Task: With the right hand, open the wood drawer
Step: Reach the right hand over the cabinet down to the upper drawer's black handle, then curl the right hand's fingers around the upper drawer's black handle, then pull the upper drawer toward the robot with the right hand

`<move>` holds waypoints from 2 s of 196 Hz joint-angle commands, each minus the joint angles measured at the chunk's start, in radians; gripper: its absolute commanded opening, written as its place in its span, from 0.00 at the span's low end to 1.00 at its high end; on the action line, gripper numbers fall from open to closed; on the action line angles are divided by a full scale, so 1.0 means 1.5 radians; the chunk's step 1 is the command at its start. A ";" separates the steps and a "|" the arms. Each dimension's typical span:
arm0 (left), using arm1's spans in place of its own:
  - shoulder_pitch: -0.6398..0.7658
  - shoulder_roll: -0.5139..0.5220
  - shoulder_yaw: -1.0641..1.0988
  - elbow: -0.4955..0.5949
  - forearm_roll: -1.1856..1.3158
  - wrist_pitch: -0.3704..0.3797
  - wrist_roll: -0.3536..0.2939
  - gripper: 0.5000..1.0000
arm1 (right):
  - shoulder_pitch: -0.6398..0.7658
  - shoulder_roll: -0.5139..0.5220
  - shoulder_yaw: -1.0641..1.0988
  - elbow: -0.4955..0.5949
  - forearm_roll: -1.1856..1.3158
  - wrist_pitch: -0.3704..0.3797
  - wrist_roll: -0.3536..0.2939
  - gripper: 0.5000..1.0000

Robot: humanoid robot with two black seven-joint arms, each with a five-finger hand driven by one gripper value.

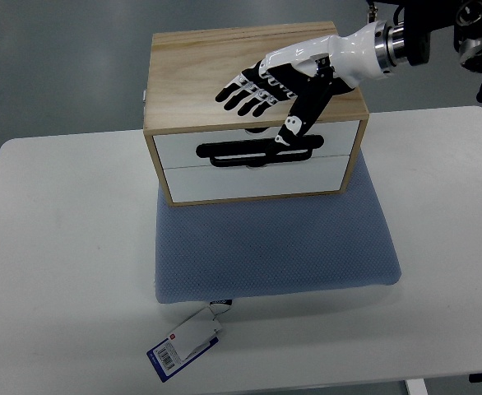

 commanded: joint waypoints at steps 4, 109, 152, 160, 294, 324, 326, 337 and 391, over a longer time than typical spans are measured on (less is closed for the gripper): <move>0.000 0.000 0.000 0.000 0.001 0.000 0.000 1.00 | -0.008 0.027 -0.002 -0.004 -0.004 -0.011 -0.010 0.86; 0.000 0.000 0.000 0.000 0.000 0.000 0.000 1.00 | -0.037 0.080 -0.031 -0.007 -0.009 -0.100 -0.057 0.86; 0.000 0.000 0.000 0.000 0.000 0.000 0.000 1.00 | -0.046 0.086 -0.032 -0.007 -0.021 -0.106 -0.057 0.86; 0.000 0.000 0.000 0.000 0.001 0.000 0.000 1.00 | -0.049 0.086 -0.032 -0.007 -0.022 -0.106 -0.057 0.86; 0.000 0.000 0.000 0.000 0.001 0.000 0.000 1.00 | -0.064 0.084 -0.043 -0.007 -0.046 -0.100 -0.065 0.86; 0.000 0.000 0.000 0.000 0.001 0.000 0.000 1.00 | -0.064 0.083 -0.043 -0.007 -0.047 -0.092 -0.065 0.86; 0.000 0.000 0.000 0.000 0.001 0.000 0.000 1.00 | -0.064 0.083 -0.043 -0.007 -0.047 -0.092 -0.065 0.86; 0.000 0.000 0.000 0.000 0.000 0.000 0.000 1.00 | -0.063 0.080 -0.043 -0.007 -0.047 -0.088 -0.065 0.86; 0.000 0.000 0.000 0.000 0.001 0.000 0.000 1.00 | -0.050 0.063 -0.043 0.001 -0.047 -0.026 -0.060 0.86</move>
